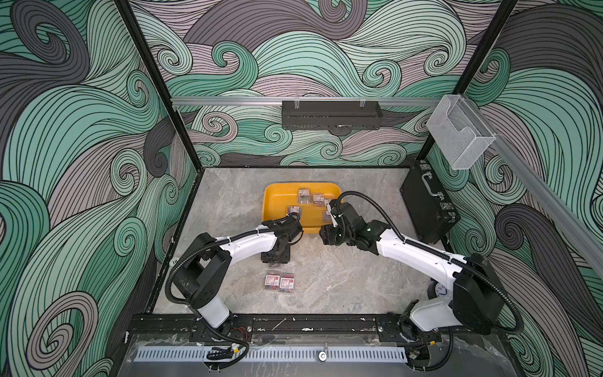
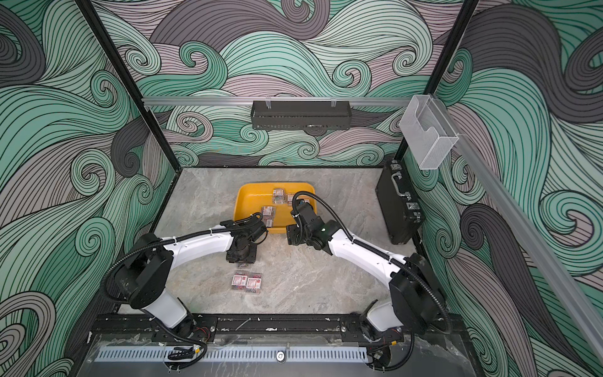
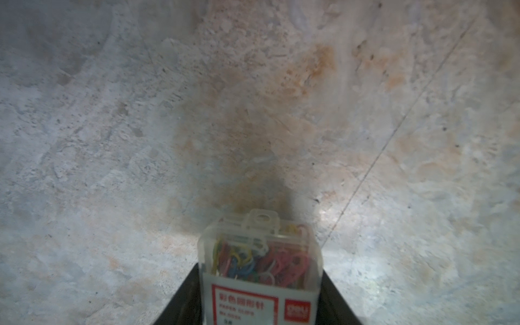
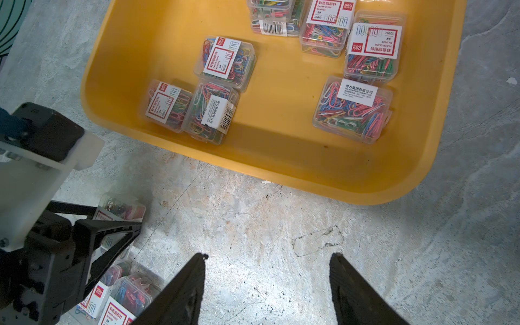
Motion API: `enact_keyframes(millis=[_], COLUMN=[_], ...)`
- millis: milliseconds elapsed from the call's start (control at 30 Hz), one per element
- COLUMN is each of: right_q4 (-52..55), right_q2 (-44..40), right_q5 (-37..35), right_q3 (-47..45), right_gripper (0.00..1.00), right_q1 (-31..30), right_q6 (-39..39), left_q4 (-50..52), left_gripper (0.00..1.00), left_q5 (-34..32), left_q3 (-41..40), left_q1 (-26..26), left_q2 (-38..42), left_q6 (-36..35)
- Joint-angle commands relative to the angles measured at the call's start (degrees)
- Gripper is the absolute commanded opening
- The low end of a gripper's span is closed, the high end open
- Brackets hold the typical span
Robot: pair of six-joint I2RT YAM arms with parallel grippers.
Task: Take the paper clips out of the storage box
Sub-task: Place the boxed paper clips at the center of the board.
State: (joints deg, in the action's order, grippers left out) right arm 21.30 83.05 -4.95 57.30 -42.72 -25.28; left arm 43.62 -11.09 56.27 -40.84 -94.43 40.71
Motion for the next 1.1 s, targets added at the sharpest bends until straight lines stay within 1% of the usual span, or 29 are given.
enact_keyframes(millis=[0, 367, 600, 1067], right_q4=[1.14, 1.44, 1.40, 1.54], right_q2=[-1.19, -1.53, -1.72, -1.90], right_q5=[-0.41, -0.69, -0.59, -0.79], right_q3=[0.34, 0.09, -0.10, -0.26], right_gripper=[0.70, 0.70, 0.70, 0.70], right_q1=[0.31, 0.29, 0.34, 0.33], right_q6=[0.14, 0.05, -0.12, -0.12], left_q4=[0.07, 0.18, 0.68, 1.38], left_gripper=[0.42, 0.41, 0.43, 0.58], left_q5=[-0.71, -1.30, -2.00, -2.97], left_q3=[1.70, 1.30, 1.22, 1.74], left_q1=[-0.75, -1.19, -1.37, -1.50], left_q2=[-1.33, -2.79, -3.65, -2.47], left_q6=[-0.63, -1.36, -1.24, -0.70])
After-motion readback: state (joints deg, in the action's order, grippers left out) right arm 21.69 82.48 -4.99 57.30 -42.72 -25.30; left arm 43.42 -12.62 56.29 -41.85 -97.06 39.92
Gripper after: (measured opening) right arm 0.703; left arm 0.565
